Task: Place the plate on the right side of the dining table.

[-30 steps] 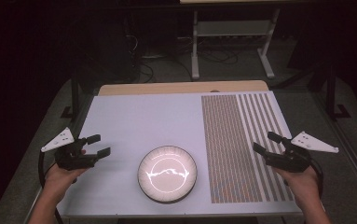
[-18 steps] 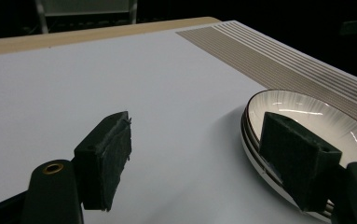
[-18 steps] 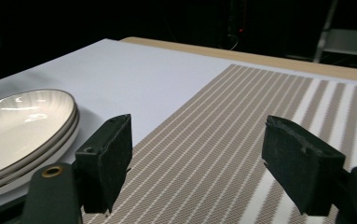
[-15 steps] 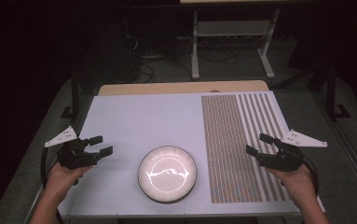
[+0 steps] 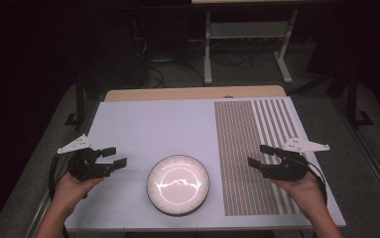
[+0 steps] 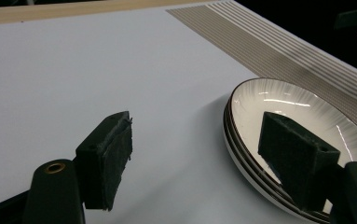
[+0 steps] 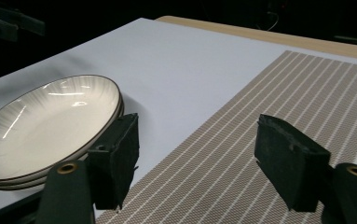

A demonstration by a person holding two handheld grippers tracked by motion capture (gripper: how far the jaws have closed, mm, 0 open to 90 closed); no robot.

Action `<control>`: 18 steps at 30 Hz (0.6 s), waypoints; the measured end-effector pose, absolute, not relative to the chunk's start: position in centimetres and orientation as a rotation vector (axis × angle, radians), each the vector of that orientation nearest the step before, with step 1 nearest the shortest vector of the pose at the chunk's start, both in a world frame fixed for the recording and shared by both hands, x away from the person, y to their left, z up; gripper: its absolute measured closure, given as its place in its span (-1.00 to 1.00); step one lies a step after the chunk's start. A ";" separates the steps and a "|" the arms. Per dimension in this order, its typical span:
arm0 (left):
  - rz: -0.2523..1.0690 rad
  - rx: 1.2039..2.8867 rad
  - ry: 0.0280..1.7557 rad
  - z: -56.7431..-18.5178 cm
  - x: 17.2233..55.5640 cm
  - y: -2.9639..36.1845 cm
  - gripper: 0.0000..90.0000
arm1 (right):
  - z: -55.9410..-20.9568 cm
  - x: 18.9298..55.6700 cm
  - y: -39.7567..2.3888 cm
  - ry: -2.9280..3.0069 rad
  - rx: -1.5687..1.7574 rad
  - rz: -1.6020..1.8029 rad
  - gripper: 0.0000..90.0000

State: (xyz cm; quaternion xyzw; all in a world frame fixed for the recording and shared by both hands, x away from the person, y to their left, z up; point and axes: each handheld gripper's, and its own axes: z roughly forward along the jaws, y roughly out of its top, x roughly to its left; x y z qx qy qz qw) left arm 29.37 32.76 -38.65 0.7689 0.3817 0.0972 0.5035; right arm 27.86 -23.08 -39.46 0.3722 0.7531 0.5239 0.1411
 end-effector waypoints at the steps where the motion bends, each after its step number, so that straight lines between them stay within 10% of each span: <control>1: 0.223 1.865 0.920 -38.6 29.3 32.5 -0.43 | -39.4 27.9 -22.9 2.184 1.077 1.515 -0.33; 18: 0.111 1.862 0.953 -38.3 29.1 31.0 -0.23 | -39.3 27.5 -18.1 2.394 0.946 1.480 -0.18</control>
